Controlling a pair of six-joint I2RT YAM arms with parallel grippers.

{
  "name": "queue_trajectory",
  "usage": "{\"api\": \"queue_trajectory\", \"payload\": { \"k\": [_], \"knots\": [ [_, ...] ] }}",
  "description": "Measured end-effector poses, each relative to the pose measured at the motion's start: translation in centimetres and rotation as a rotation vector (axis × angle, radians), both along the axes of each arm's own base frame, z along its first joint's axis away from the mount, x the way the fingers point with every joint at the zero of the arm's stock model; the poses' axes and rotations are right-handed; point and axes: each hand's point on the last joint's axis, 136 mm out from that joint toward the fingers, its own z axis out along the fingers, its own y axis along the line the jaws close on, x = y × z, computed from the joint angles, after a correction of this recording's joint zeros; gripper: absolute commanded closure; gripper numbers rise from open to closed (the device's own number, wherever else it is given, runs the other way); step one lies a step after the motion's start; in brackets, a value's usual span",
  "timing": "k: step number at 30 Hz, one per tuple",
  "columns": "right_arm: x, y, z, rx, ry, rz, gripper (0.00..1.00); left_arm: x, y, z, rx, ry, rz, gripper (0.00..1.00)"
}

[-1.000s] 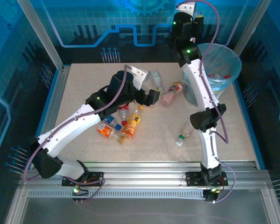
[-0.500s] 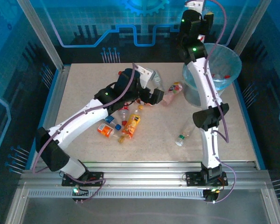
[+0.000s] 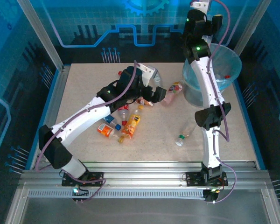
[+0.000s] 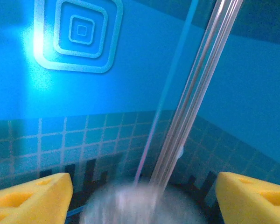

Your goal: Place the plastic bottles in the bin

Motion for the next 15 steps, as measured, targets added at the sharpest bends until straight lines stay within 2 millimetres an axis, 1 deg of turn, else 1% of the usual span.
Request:
{"api": "queue_trajectory", "payload": {
  "k": [15],
  "knots": [
    [-0.2, 0.0, -1.5, 0.060, 0.025, 0.004, 0.15, 0.0, 0.0, 0.0, 0.000, 0.000, 0.000, 0.01]
  ]
}}
